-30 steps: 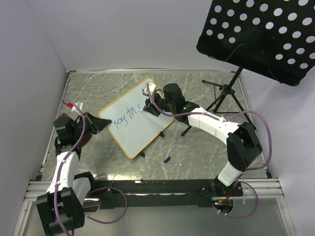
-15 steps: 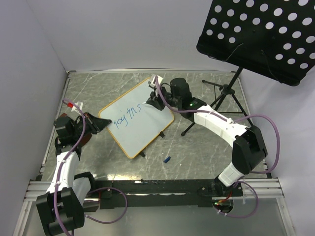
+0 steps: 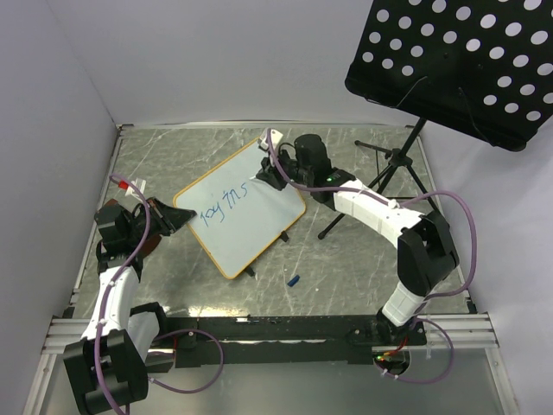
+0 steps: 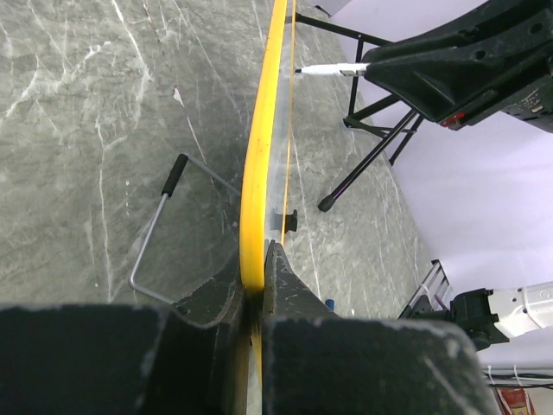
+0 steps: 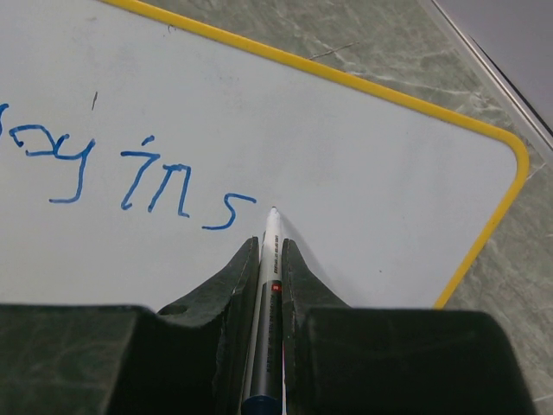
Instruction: Write a sentence on the whiteboard
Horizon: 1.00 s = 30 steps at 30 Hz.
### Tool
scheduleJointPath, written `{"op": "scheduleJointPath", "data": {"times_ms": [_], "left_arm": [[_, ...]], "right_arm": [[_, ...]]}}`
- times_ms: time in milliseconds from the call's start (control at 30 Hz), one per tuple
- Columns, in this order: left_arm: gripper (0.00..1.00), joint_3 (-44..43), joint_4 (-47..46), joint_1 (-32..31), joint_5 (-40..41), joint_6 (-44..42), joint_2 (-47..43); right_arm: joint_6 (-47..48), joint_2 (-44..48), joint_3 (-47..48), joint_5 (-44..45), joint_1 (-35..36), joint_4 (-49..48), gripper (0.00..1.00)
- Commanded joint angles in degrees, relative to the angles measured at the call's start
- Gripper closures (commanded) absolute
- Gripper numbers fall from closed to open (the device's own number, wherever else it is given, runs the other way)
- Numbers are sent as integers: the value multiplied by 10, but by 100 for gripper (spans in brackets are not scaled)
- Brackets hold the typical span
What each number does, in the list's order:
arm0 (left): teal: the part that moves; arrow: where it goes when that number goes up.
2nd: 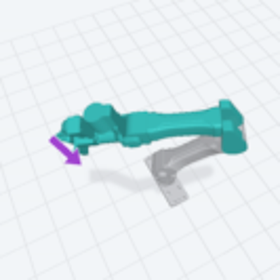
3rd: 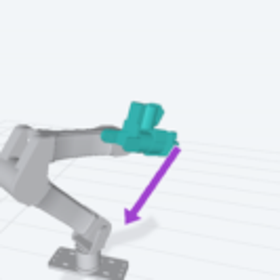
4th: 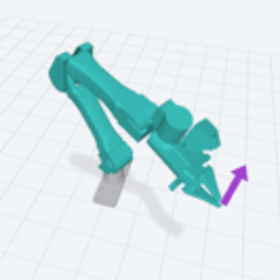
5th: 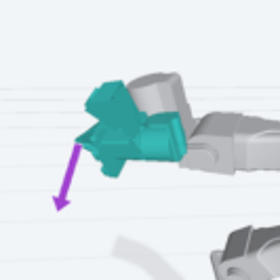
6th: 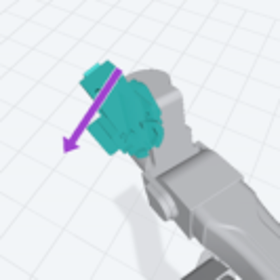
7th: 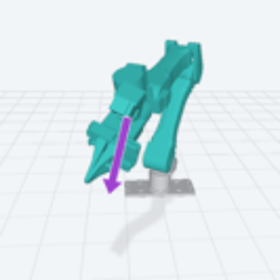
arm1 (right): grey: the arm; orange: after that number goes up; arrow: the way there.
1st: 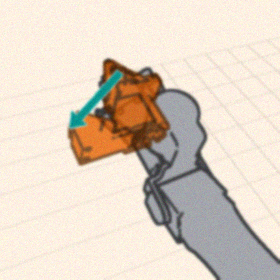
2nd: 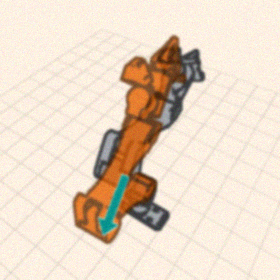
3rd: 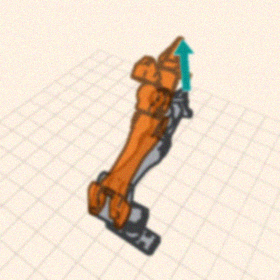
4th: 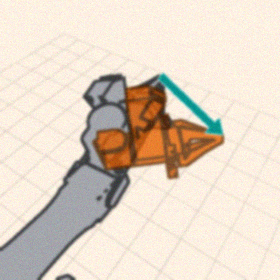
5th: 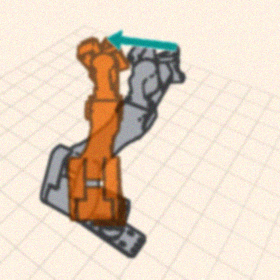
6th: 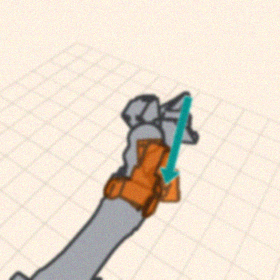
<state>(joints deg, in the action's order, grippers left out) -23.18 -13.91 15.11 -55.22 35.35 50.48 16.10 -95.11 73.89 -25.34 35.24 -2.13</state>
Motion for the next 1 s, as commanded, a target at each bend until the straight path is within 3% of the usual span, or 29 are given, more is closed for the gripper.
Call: {"op": "scheduleJointPath", "data": {"times_ms": [0, 300, 967], "left_arm": [[99, -8, -12, -7, -10, -64, 1], [99, -8, -11, -7, -10, -65, 2], [99, -9, -10, -7, -9, -65, 2]], "right_arm": [[-10, -10, 36, -10, -1, -23, 100], [-12, -25, 55, -19, 1, -5, 100], [4, 5, -11, -33, 1, 6, 100]]}}
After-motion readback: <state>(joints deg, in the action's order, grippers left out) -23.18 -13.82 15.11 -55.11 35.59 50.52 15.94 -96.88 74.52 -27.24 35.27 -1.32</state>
